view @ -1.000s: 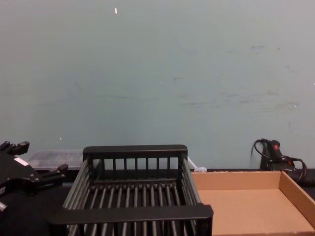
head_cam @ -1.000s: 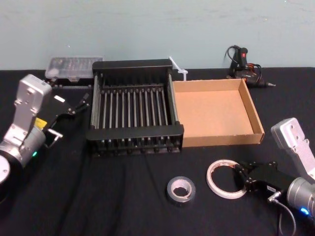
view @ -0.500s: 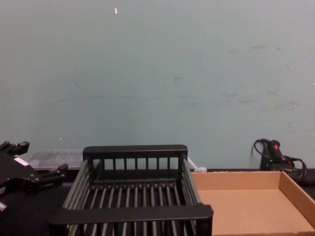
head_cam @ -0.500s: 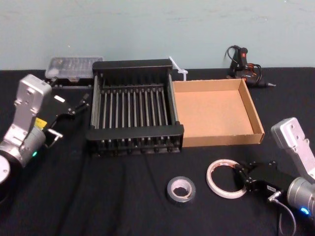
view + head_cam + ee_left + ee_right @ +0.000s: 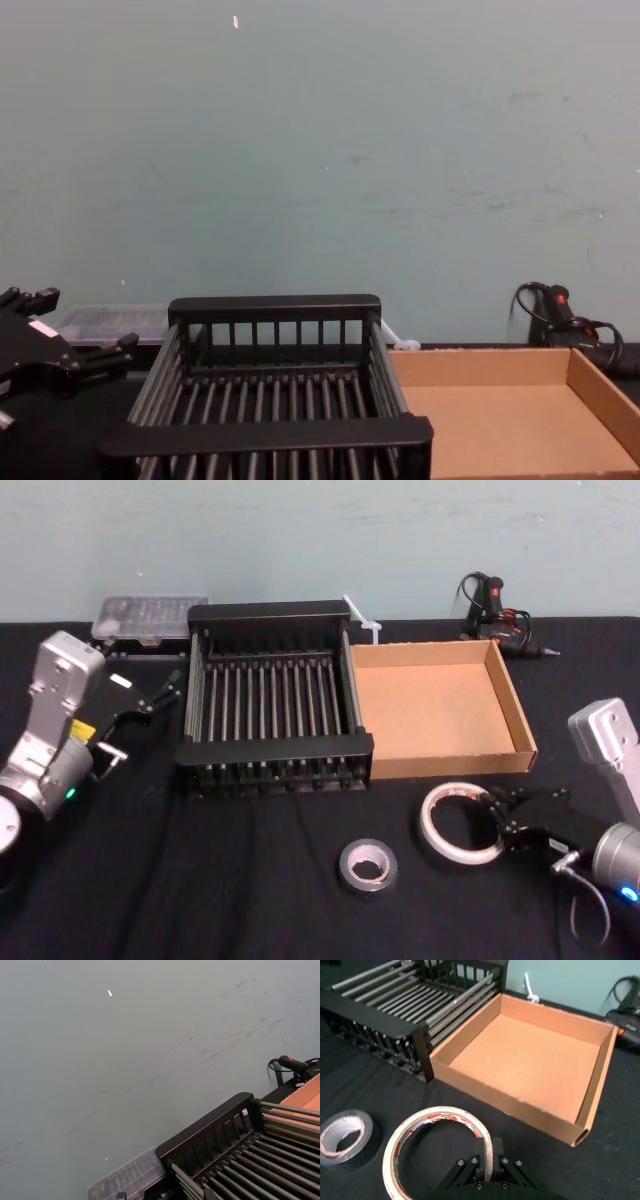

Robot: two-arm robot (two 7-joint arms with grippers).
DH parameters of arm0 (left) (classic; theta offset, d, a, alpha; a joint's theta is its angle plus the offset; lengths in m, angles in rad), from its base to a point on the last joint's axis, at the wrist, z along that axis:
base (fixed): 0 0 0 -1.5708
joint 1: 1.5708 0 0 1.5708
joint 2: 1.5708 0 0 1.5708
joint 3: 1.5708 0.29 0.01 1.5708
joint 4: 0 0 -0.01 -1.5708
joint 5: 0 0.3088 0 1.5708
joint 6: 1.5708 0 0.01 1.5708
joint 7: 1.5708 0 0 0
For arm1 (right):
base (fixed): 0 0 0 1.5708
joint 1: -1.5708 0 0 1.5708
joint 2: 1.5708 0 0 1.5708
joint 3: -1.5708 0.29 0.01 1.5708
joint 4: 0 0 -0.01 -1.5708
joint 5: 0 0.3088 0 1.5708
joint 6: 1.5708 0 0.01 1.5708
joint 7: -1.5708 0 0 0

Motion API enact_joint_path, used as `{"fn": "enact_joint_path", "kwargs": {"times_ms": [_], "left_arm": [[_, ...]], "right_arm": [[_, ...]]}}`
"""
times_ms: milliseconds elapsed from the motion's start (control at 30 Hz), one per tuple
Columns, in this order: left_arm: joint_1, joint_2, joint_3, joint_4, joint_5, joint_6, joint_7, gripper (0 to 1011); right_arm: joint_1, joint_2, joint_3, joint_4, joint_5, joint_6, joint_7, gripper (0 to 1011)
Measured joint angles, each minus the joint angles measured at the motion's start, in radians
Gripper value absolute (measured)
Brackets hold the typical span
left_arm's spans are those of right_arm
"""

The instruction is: Pick up the white tape and place it into the black box , Pick up the silver tape and place it into the brown box.

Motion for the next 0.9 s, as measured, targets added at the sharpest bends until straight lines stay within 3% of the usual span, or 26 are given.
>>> {"fn": "enact_joint_path", "kwargs": {"times_ms": [367, 900], "left_arm": [[0.000, 0.000, 0.000, 0.000, 0.000, 0.000, 0.000, 1001], [0.000, 0.000, 0.000, 0.000, 0.000, 0.000, 0.000, 1001]], "right_arm": [[0.055, -0.017, 0.005, 0.009, -0.013, -0.015, -0.035, 98], [0.196, -0.084, -0.020, 0.092, -0.078, -0.052, -0.047, 98]]}}
